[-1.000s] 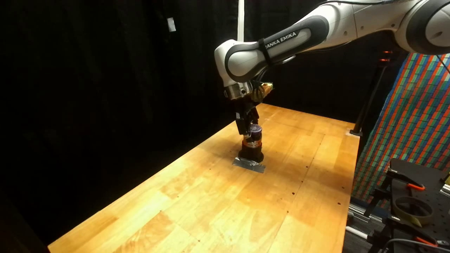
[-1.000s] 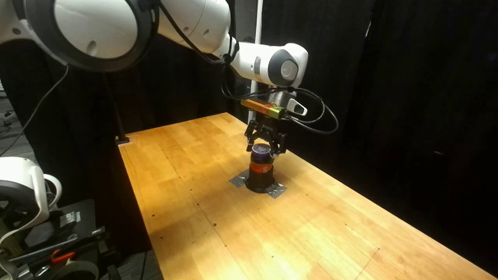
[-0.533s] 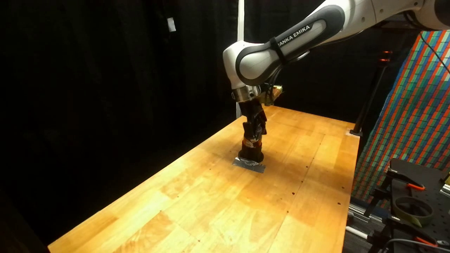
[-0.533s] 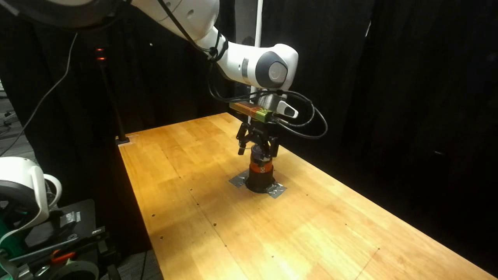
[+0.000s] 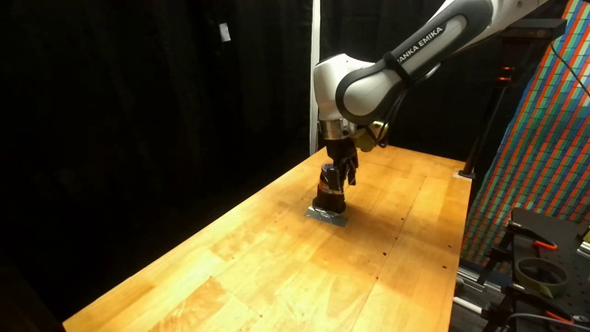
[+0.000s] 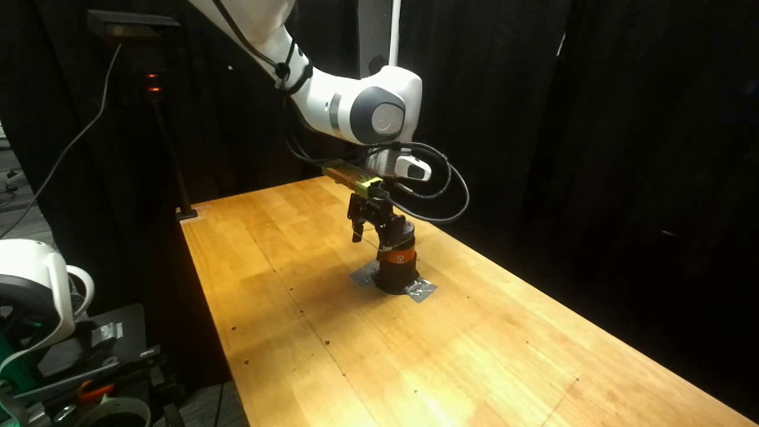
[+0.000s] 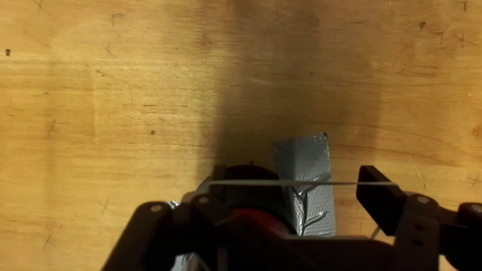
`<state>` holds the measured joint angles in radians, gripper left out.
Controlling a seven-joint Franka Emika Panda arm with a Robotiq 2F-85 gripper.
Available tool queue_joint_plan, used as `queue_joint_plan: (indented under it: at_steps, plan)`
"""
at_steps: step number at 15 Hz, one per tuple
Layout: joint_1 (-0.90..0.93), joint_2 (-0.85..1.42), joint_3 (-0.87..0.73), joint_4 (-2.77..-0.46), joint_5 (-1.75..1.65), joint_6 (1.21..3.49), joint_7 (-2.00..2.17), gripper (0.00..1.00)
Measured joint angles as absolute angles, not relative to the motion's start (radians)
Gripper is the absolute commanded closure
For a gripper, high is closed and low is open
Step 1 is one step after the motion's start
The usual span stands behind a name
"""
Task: Put the rubber bung around the neck of the brown bottle
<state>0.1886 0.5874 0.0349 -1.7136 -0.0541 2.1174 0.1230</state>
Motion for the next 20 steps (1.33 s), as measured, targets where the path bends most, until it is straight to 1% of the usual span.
queue_joint_plan:
  at_steps: [1,4,5,7,8,9,12,16,20]
  plan:
    - [0.193,0.564,0.033,-1.760,-0.070,2.178,0.147,0.51]
    - [0.213,0.491,0.021,-1.906,-0.128,2.344,0.234,0.73]
    - [0.220,0.466,0.016,-1.954,-0.149,2.390,0.266,0.78]
    - [0.235,0.416,0.002,-2.047,-0.190,2.470,0.331,0.82]
    - [0.243,0.393,-0.006,-2.089,-0.211,2.504,0.365,0.85]
    - [0.251,0.372,-0.014,-2.126,-0.233,2.535,0.399,0.81]
    - [0.275,0.327,-0.040,-2.205,-0.313,2.617,0.488,0.78]
    - [0.316,0.306,-0.101,-2.269,-0.479,2.755,0.627,0.79]
    - [0.403,0.306,-0.237,-2.313,-0.781,2.938,0.865,0.79]
